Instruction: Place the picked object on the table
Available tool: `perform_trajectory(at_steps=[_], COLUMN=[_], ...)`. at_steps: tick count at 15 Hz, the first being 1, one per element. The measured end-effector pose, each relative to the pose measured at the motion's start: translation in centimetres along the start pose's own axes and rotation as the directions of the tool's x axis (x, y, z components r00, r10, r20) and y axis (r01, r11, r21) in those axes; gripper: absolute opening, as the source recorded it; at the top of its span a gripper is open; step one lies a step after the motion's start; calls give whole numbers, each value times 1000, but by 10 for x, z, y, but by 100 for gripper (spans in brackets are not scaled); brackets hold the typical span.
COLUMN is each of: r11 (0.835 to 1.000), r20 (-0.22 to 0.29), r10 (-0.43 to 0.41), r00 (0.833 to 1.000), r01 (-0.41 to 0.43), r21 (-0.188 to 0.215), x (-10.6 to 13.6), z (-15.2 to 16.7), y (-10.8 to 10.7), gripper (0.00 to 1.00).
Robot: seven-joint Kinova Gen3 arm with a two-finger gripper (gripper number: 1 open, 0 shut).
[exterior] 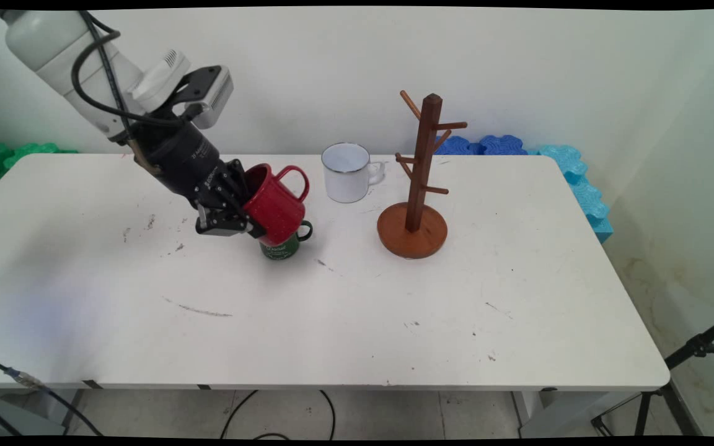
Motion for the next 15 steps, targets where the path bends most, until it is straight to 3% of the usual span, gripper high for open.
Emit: perform_trajectory(at_steps=[8, 15], r11=[1000, 1000], r20=[112, 175], r10=[-7, 12], r00=[994, 984], r01=[7, -9], r21=[-1, -18], x=[-7, -12], z=[14, 38], y=[-5, 3], gripper=[0, 0])
